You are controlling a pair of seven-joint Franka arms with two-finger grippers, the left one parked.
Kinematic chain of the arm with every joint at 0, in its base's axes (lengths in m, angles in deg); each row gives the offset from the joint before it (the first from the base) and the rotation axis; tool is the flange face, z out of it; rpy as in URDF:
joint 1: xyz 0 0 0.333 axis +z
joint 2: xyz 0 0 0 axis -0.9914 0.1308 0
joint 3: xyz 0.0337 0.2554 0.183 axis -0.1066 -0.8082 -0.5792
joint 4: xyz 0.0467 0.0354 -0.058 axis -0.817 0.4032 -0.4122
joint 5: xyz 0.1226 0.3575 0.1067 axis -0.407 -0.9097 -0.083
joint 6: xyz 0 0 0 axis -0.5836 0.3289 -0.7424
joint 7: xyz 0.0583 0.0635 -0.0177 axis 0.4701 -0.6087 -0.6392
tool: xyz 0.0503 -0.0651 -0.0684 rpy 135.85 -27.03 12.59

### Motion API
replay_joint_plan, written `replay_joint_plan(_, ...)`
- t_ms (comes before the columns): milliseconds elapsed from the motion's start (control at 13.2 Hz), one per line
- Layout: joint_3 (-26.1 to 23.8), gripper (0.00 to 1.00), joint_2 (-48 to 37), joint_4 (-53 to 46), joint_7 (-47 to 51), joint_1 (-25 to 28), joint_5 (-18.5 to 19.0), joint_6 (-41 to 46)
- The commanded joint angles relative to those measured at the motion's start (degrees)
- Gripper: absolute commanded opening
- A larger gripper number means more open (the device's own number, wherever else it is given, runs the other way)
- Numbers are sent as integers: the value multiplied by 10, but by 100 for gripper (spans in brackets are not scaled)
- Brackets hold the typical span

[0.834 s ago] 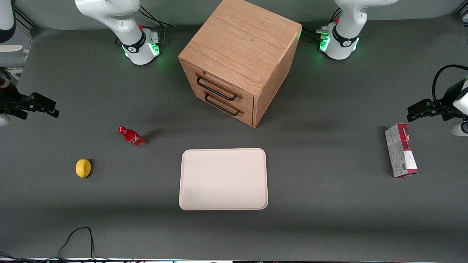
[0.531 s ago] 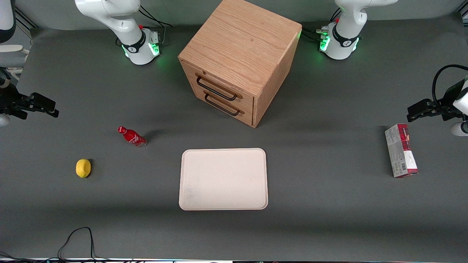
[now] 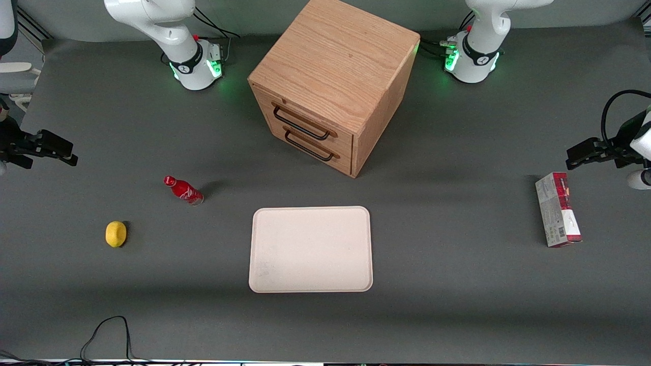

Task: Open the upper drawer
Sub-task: 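Lift the right gripper from rest toward the wooden cabinet, then move the right gripper to the upper drawer's black handle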

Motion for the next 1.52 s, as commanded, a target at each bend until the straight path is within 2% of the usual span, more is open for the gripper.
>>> replay_joint_plan(0,-11,100,52,-67,8,18,-1,5)
replay_joint_plan(303,-38,100,103,-118,8,72,-4,4)
replay_joint_plan(683,-103,100,122,-116,1,141,-4,3)
replay_joint_plan(1138,-105,100,141,-94,-28,283,6,-3)
replay_joint_plan(1441,-105,100,124,-48,-67,318,6,-38)
